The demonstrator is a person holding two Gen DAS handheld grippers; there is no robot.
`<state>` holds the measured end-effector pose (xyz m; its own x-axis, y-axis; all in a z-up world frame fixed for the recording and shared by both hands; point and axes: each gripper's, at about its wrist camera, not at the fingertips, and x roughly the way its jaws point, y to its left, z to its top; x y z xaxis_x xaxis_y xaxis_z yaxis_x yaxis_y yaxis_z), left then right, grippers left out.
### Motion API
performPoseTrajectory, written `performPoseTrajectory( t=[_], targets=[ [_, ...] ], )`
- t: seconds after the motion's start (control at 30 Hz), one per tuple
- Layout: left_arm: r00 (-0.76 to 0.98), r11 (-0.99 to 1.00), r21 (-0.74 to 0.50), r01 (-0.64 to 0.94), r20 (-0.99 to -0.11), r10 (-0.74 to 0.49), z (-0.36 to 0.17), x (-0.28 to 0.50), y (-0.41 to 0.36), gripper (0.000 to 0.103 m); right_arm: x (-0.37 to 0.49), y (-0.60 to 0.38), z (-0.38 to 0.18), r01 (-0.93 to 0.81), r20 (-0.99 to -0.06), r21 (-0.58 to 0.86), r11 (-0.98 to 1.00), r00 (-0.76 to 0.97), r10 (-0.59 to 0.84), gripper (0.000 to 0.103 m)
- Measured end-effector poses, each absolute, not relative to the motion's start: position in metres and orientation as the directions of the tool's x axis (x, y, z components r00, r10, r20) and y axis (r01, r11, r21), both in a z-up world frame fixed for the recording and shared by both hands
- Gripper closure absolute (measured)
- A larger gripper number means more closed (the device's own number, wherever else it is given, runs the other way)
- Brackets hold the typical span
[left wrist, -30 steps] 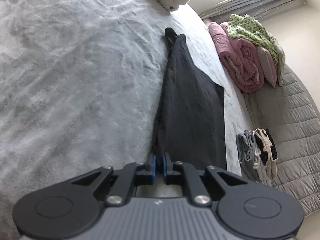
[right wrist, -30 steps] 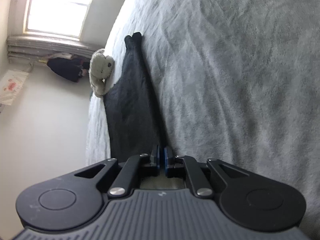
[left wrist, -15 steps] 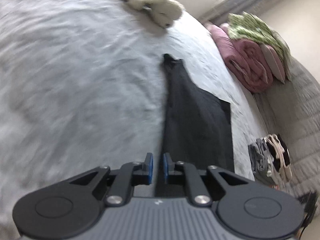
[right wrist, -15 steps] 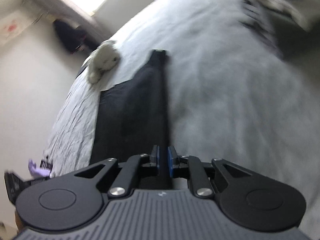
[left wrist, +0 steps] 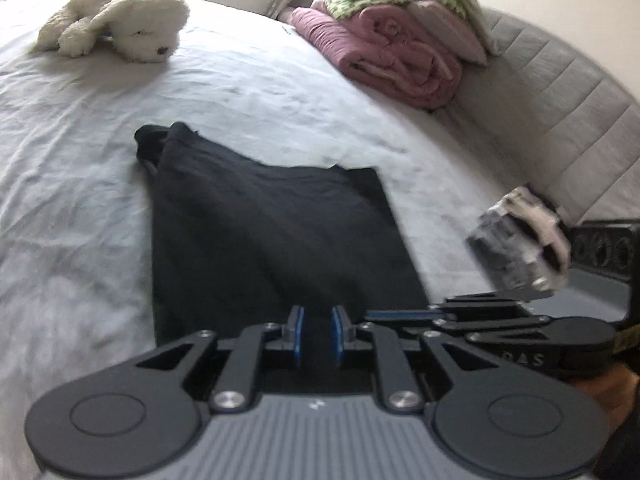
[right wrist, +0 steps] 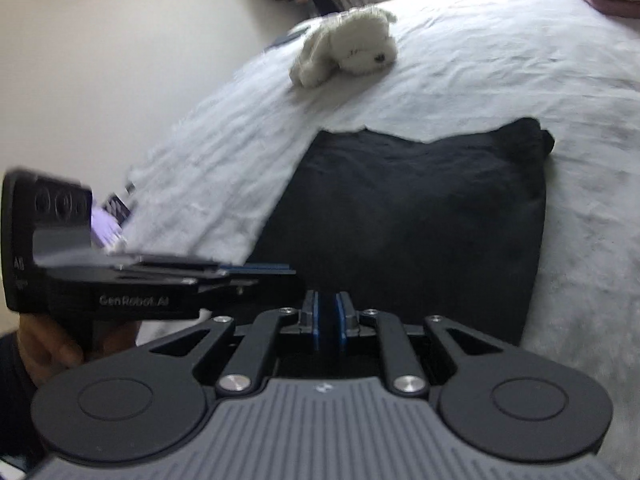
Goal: Fold clothes
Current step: 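Lift the shirt end with both grippers and fold it toward the plush dog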
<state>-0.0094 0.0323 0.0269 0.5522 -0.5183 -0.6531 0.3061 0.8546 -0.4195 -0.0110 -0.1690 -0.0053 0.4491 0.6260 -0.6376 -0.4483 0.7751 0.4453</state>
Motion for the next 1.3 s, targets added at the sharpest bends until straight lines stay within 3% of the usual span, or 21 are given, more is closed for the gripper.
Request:
performPoseTrajectory(
  t=[0.13,0.33,0.47,0.5,0.53,0.73,1.0,1.1,1.3],
  targets=[
    [0.559,0.857,-0.390,0.337,-0.649,-0.516,0.019,-0.007,0.036,0.091,-0.007,-0.171,-0.023,-0.468,-0.658,0.418,0.778,0.435,0.615,0.099],
    [0.574,0.855,-0.390,0.341,-0.635,-0.518,0.021,-0.001,0.049,0.092,-0.001,-0.192,-0.024,-0.436,-0.660,0.462,0.772,0.412,0.628,0.103],
    [0.601,0.865,-0.365,0.345,-0.622,-0.502,0.025,0.008,0.057,0.090,0.000,-0.195,-0.022,-0.451,-0.661,0.459,0.766,0.402,0.633,0.101],
    [0.602,0.859,-0.368,0.357,-0.612,-0.512,0.027,0.011,0.056,0.087,0.001,-0.193,-0.020,-0.467,-0.657,0.452,0.760,0.402,0.638,0.090],
    [0.603,0.853,-0.362,0.375,-0.604,-0.521,0.028,0.014,0.054,0.086,0.003,-0.189,-0.018,-0.479,-0.651,0.447,0.755,0.405,0.642,0.088],
    [0.592,0.849,-0.302,0.433,-0.616,-0.520,0.025,0.038,0.035,0.084,0.022,-0.176,-0.016,-0.526,-0.627,0.430,0.733,0.411,0.662,0.090],
    [0.630,0.869,-0.280,0.409,-0.601,-0.491,0.024,0.069,0.047,0.084,0.053,-0.194,-0.018,-0.466,-0.592,0.490,0.737,0.443,0.674,0.090],
    [0.642,0.868,-0.274,0.415,-0.588,-0.492,0.021,0.075,0.053,0.084,0.057,-0.196,-0.024,-0.447,-0.598,0.480,0.754,0.463,0.655,0.102],
    [0.689,0.884,-0.272,0.381,-0.553,-0.468,0.022,0.091,0.066,0.084,0.060,-0.206,-0.021,-0.419,-0.563,0.487,0.766,0.520,0.642,0.101]
  ],
)
